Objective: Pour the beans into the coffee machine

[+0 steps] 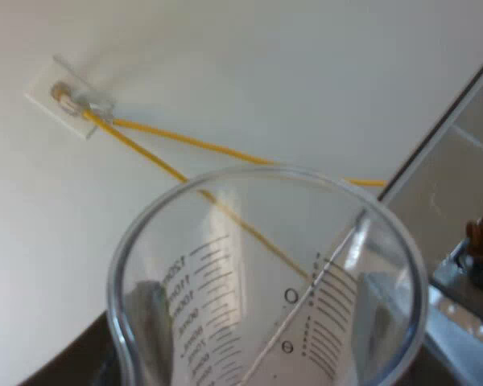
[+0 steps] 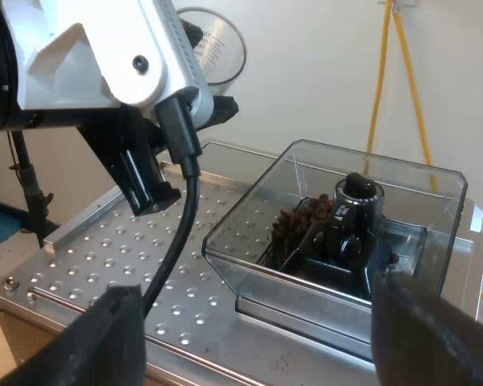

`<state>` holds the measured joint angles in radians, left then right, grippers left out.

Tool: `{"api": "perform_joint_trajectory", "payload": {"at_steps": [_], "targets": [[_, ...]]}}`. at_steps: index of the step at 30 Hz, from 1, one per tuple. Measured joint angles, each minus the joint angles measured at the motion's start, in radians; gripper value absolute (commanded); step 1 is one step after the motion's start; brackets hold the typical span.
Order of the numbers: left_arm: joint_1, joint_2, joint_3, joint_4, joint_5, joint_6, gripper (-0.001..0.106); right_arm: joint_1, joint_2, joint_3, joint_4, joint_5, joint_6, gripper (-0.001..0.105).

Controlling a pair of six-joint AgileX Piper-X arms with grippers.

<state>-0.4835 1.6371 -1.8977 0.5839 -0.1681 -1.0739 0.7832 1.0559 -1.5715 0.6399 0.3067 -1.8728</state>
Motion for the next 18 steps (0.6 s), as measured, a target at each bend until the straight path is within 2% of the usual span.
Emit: {"api": "perform_joint_trajectory", "payload": {"at_steps": [11,18], "targets": [[-0.005,0.046,-0.002,-0.012,0.0,0.029,0.029,0.0,0.0,0.0,0.0,0.001,0.0,0.062],[-0.048,0.06,-0.002,-0.081,-0.045,0.139,0.029,0.0,0.0,0.0,0.0,0.001,0.0,0.062]]}}
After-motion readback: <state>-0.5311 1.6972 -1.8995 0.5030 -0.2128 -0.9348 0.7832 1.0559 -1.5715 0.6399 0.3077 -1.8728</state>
